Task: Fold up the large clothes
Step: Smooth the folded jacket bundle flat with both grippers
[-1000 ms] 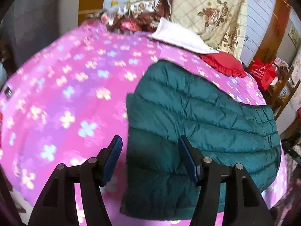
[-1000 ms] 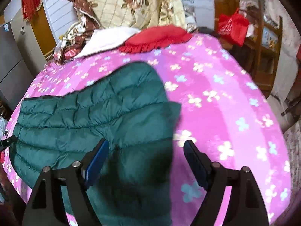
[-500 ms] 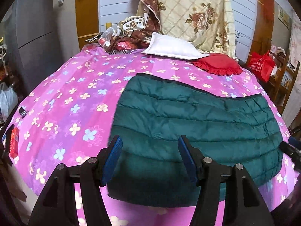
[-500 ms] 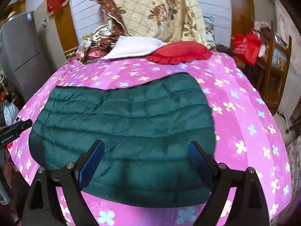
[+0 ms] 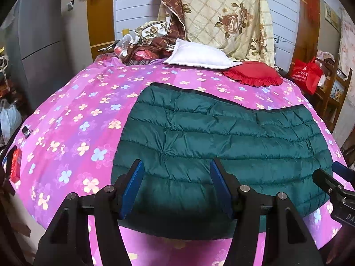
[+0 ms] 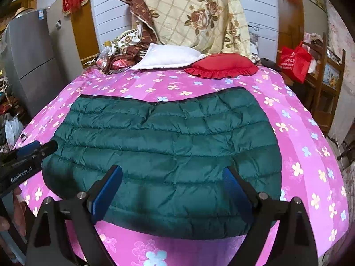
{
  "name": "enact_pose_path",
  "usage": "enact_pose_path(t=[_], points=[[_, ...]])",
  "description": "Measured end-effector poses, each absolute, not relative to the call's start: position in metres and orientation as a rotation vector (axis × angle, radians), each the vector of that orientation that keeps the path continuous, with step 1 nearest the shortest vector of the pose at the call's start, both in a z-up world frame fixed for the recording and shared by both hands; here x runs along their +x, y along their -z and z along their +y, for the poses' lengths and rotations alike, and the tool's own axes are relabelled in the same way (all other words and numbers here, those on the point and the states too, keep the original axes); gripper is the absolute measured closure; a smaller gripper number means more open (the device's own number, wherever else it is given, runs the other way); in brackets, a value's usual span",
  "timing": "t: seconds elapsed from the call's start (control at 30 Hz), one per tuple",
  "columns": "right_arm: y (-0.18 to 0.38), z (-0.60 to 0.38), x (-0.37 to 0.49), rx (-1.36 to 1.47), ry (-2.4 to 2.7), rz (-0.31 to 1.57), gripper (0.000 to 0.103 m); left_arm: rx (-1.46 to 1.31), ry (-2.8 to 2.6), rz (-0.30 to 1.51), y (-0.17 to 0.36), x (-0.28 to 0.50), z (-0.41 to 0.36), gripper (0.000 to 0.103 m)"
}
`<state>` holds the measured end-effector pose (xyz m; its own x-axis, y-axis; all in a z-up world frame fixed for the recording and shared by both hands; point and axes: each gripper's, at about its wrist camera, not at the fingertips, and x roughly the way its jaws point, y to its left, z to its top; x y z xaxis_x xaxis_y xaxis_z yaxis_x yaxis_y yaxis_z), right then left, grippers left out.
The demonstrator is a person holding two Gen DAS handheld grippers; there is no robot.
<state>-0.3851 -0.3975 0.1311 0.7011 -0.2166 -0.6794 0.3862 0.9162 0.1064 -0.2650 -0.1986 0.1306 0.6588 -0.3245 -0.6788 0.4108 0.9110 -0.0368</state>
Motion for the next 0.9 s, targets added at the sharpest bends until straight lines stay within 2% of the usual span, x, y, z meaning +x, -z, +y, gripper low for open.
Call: enact_pose_path(t=[0.9], points=[[-0.125,-0.393,-0.391,0.262,0.419,0.737,0.006,0.153,0.45,0.702,-0.126,-0.29,-0.223,0.062]])
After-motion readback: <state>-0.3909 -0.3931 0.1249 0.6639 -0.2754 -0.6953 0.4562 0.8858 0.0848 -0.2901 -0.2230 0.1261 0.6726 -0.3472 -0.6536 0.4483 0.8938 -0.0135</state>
